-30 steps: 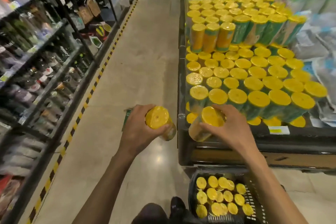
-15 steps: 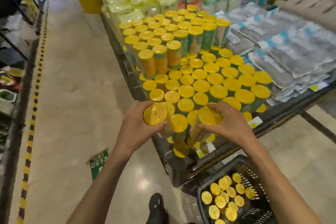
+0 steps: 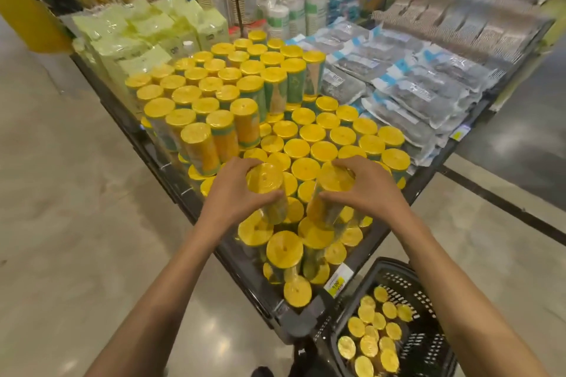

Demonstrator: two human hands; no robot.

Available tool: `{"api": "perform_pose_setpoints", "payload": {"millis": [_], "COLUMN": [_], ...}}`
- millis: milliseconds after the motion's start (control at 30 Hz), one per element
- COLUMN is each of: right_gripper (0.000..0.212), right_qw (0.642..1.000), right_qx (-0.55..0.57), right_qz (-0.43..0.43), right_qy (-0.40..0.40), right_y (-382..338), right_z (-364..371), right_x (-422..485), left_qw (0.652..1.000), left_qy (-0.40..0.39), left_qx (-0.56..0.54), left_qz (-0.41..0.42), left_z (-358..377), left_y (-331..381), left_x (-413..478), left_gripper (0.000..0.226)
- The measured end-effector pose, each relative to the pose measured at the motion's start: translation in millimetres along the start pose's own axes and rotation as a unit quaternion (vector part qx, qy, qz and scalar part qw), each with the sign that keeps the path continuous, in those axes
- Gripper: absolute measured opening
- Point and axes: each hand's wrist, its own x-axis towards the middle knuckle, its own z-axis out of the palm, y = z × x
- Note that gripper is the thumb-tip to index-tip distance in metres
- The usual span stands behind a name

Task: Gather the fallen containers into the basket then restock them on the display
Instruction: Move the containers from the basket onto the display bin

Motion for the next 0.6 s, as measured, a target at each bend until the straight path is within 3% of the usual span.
{"api": "perform_pose_setpoints", "payload": {"millis": [433,600], "right_gripper": [0.084,0.083], "right_qw": [0.993,0.982], "right_qx": [-0.072,-0.093], "right_qz": [-0.071,-0.119], "right_qy": [-0.068,-0.114], "right_y": [21,20], "right_z": [-33,-43], "right_x": [154,215], "left_qw": [0.995,0.995], "left_qy": [-0.042,-0.03], "left_qx": [0.086,0.094], "left_qz": [0.013,0.022], "left_z": [9,12], "left_y": [20,30], "left_x": [144,196], "left_gripper": [0.079,0.064]}}
